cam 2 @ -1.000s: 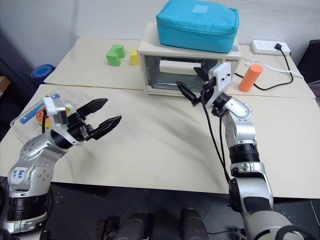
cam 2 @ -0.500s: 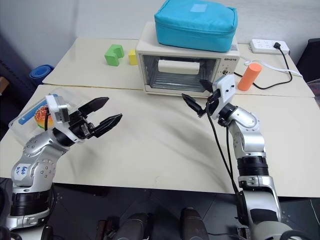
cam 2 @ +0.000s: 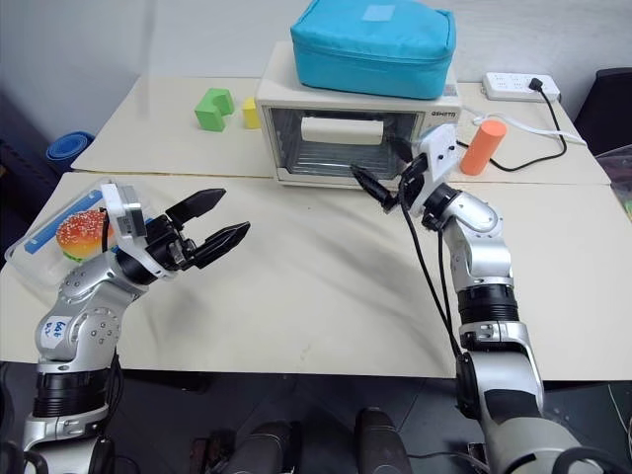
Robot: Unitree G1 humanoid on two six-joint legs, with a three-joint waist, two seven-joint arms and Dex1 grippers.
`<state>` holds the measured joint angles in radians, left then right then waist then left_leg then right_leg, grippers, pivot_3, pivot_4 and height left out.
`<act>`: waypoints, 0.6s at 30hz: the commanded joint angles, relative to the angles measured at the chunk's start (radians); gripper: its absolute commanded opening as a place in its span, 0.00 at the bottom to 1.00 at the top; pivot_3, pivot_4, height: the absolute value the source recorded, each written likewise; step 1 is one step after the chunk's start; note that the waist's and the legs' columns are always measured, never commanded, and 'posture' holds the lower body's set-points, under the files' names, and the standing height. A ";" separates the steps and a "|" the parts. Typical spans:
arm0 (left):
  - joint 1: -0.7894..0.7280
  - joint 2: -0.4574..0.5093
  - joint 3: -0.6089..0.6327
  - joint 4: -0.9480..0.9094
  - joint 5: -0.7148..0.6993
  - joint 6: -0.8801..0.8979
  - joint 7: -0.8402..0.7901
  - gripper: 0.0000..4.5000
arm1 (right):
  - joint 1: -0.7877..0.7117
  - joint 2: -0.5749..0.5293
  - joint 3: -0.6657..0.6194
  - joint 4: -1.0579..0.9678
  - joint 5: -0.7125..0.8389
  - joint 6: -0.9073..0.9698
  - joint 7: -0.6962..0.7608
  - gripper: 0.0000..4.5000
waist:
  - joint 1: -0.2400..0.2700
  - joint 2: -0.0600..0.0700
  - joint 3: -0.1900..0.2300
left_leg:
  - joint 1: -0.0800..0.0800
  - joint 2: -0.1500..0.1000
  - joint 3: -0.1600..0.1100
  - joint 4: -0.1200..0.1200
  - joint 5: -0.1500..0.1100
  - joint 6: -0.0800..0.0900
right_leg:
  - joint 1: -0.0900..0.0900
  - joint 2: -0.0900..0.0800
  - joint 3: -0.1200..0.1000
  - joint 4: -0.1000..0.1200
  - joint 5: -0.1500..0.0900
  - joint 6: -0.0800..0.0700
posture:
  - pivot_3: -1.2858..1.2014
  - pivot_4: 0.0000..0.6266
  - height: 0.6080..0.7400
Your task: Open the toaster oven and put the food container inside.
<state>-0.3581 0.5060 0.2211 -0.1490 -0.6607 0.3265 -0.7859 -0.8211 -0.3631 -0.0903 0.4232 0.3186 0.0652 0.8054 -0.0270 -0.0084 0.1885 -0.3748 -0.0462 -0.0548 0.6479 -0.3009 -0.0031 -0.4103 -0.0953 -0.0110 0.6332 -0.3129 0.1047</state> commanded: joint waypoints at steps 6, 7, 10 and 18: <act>-0.005 -0.003 0.013 0.001 0.007 -0.030 -0.009 1.00 | 0.082 -0.022 -0.005 -0.166 0.034 0.061 0.029 0.99 | 0.001 0.000 0.000 | 0.000 0.000 0.000 0.000 0.000 0.000 | 0.000 0.000 0.000 0.000 0.000 0.000 | 0.52 0.24 1.00; -0.009 -0.003 0.012 0.007 0.009 -0.032 -0.012 1.00 | 0.083 -0.023 -0.014 -0.165 0.026 0.067 0.005 0.99 | 0.000 0.000 0.000 | 0.000 0.000 0.000 0.000 0.000 0.000 | 0.000 0.000 0.000 0.000 0.000 0.000 | 0.52 0.24 1.00; -0.018 0.000 0.008 0.018 0.008 -0.034 -0.025 1.00 | 0.056 -0.032 -0.030 -0.117 -0.002 0.055 -0.053 0.99 | 0.000 0.000 0.000 | 0.000 0.000 0.000 0.000 0.000 0.000 | -0.001 0.000 0.001 0.001 0.000 0.000 | 0.52 0.24 1.00; -0.032 -0.006 -0.001 0.038 0.015 -0.042 -0.036 1.00 | -0.090 -0.010 -0.016 0.092 -0.034 -0.051 -0.059 0.99 | -0.002 0.000 0.000 | 0.000 0.000 0.002 0.000 0.000 0.000 | -0.002 0.000 0.002 0.002 0.000 0.000 | 0.52 0.24 1.00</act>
<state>-0.3778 0.5009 0.2150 -0.1032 -0.6540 0.3057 -0.8148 -0.8802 -0.3791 -0.0958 0.5110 0.2790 0.0526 0.7349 -0.0286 -0.0084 0.1885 -0.3748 -0.0462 -0.0522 0.6478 -0.3011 -0.0030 -0.4123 -0.0950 -0.0089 0.6350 -0.3130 0.1047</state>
